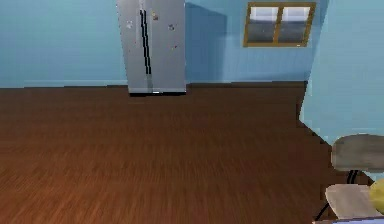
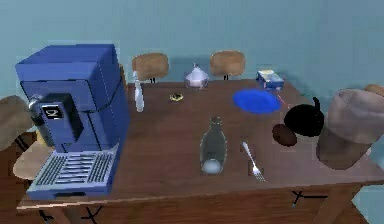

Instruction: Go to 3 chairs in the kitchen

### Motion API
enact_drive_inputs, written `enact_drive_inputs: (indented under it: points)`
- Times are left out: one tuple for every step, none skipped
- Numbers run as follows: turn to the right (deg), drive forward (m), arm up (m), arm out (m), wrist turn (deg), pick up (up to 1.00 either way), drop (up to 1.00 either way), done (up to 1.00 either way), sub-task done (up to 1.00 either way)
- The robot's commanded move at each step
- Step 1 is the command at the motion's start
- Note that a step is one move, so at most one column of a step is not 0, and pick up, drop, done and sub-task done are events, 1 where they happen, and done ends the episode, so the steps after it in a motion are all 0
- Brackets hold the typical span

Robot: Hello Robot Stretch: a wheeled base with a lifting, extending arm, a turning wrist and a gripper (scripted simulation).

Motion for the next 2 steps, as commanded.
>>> enact_drive_inputs:
  points:
    - [45.0,0.00,0.00,0.00,0.0,0.00,0.00,0.00,0.00]
    - [0.0,0.00,0.00,0.00,0.0,0.00,0.00,0.00,1.00]
